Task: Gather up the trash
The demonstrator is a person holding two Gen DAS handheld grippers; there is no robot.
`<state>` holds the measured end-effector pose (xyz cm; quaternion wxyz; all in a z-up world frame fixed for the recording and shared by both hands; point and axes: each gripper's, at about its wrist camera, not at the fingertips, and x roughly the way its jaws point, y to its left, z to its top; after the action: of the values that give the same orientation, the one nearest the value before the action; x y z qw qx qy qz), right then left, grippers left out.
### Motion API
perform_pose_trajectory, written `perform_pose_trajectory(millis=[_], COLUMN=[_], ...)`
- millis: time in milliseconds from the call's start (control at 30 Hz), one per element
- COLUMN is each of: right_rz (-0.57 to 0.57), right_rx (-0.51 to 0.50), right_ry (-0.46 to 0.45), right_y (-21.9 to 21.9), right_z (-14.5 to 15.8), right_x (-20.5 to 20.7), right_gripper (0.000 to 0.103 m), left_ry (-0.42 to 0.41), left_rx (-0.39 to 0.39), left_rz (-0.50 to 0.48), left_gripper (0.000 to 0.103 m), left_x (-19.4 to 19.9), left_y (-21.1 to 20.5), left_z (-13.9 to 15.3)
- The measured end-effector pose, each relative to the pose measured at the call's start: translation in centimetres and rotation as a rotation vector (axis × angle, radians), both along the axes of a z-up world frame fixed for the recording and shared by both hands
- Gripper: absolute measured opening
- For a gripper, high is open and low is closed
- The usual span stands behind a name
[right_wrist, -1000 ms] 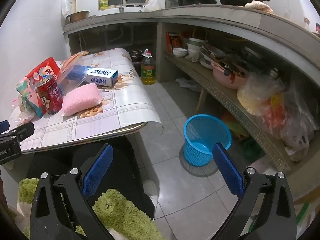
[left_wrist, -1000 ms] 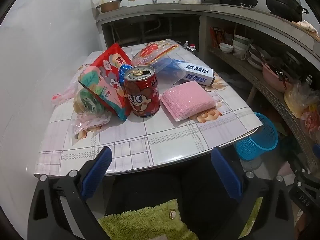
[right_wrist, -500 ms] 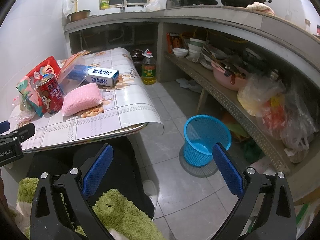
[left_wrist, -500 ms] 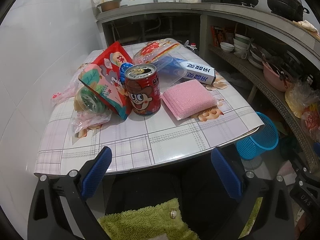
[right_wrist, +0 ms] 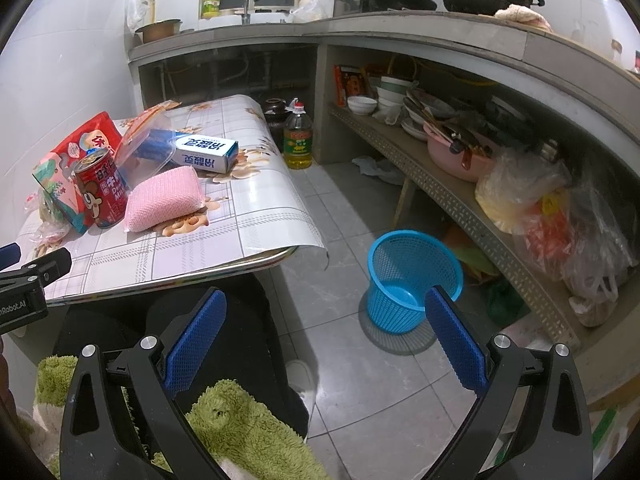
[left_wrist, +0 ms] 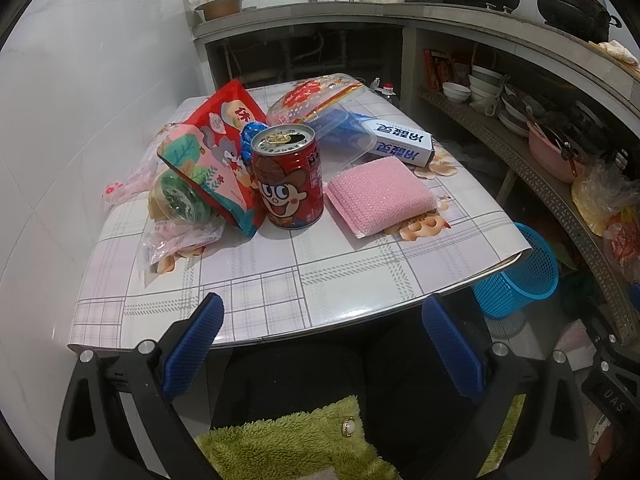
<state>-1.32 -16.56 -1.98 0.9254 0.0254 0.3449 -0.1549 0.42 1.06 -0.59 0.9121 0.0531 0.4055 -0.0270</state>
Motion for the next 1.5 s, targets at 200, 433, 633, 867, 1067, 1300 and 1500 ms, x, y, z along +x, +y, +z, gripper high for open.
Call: perform_pose_trajectory(millis=[200, 433, 633, 867, 1067, 1300, 1500], right_rz=[0.0, 0.0, 0.0, 0.0, 0.0, 0.0, -0.006], right_rx=[-0.001, -0.002, -0.001, -0.002, 0.0, 0.005, 0.014], right_ry=[0.001, 0.002, 0.003, 0.004, 0.004, 0.015, 0.029], right_y=[0.0, 0.0, 0.1, 0.0, 0.1, 0.1, -0.2], right_z=[0.1, 0.1, 0.2, 0.3, 0.4, -0.2, -0.4], right_x=[0.0, 0.1, 0.1, 0.1, 0.1, 0.4, 1.1], right_gripper=[0.095, 0.095, 0.095, 0.095, 0.095, 0.095, 0.095], left_ry=[0.001, 0.004, 0.006, 0.009, 0.017, 0.033, 0.053], left_rx=[0.0, 0.0, 0.0, 0.001, 0.001, 0.002, 0.003], left_rz=[-0.001, -0.003, -0.003, -0.002, -0.001, -0.002, -0.017], left_gripper=[0.097, 0.097, 0.097, 0.097, 0.097, 0.097, 0.097], left_x=[0.0, 0.0, 0.1, 0.1, 0.2, 0.5, 1.3], left_y=[0.0, 0.0, 0.0, 0.0, 0.0, 0.0, 0.1], left_z=[0.0, 0.0, 0.0, -0.1, -0.3, -0.6, -1.2])
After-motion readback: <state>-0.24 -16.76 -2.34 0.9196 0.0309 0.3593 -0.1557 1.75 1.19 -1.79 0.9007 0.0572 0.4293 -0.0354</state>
